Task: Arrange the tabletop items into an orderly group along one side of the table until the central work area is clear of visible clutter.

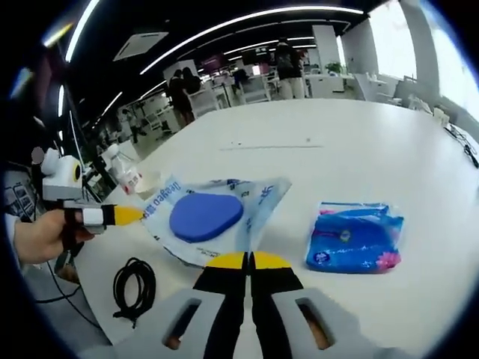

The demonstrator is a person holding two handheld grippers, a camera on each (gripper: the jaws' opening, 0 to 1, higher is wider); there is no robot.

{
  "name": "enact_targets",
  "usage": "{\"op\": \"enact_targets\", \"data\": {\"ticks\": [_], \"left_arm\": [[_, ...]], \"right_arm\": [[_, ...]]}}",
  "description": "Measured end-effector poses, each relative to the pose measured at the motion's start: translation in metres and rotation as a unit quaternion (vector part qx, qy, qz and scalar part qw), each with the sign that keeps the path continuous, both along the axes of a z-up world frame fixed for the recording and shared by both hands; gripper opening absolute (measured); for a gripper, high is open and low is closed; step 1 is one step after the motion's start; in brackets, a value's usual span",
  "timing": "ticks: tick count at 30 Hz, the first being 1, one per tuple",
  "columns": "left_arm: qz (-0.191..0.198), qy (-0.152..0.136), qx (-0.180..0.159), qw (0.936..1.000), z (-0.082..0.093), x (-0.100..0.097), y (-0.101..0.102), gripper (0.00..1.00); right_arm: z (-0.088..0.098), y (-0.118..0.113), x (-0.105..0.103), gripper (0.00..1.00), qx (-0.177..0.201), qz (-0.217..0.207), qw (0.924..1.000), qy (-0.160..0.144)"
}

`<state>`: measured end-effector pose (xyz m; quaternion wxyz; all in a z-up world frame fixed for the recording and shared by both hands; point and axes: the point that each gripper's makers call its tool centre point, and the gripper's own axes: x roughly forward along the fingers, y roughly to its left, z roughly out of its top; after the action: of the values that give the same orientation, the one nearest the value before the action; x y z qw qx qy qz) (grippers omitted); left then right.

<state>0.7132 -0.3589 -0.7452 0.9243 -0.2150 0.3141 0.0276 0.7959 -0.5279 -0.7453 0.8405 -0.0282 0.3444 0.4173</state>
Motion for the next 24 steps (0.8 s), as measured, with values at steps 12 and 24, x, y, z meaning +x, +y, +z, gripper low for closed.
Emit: {"op": "enact_targets", "data": {"ticks": [12, 24], "left_arm": [[-0.006, 0.026, 0.003, 0.9996, -0.019, 0.010, -0.004, 0.00], [0.002, 0.042, 0.002, 0.9991, -0.032, 0.009, 0.002, 0.00]], "right_arm": [[-0.026, 0.004, 0.016, 0.00, -0.023, 0.003, 0.9995, 0.021], [-0.045, 0.010, 0.018, 0.00, -0.042, 0.023, 0.9985, 0.026]]}}
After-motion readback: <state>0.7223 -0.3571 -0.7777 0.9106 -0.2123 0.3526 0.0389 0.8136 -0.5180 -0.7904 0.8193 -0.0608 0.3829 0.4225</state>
